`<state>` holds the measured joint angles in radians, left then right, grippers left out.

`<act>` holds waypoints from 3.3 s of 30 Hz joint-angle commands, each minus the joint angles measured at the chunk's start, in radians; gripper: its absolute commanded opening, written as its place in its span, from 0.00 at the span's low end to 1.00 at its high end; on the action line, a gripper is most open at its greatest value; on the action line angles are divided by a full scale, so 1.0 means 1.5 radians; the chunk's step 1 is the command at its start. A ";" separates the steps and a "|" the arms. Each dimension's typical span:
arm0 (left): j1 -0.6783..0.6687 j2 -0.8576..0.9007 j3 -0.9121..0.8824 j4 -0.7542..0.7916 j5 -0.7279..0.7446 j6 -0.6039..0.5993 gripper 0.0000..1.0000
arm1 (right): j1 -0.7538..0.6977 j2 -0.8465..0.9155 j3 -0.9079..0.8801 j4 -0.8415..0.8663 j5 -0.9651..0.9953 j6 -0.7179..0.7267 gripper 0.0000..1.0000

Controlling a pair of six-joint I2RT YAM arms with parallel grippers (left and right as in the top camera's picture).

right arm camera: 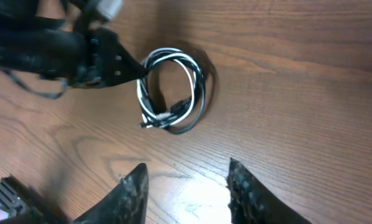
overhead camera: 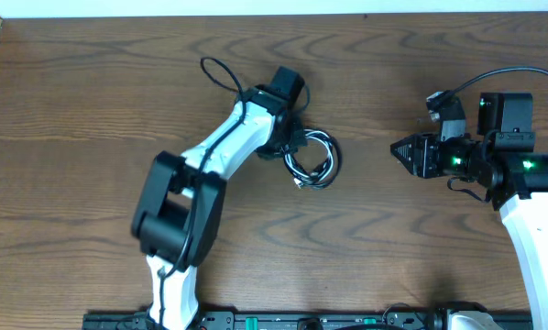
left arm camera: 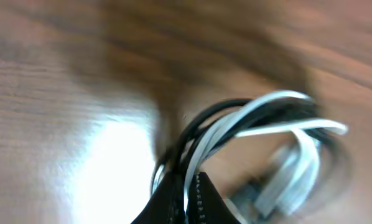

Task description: Untangle cables

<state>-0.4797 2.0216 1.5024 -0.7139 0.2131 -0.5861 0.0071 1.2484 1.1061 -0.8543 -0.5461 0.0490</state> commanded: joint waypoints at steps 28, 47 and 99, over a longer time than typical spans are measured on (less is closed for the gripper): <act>0.004 -0.234 0.011 0.053 0.340 0.096 0.07 | 0.121 0.126 0.012 0.087 -0.009 0.082 0.32; 0.004 -0.234 0.011 -0.010 0.340 0.098 0.08 | 0.140 0.349 0.012 0.221 -0.025 -0.097 0.67; 0.124 -0.271 0.005 -0.156 0.318 0.403 0.44 | 0.087 0.184 0.032 0.125 -0.334 -0.175 0.01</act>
<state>-0.2825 1.5925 1.5040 -0.9508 0.6472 -0.0277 0.1474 1.5330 1.1366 -0.6590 -1.0447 -0.2260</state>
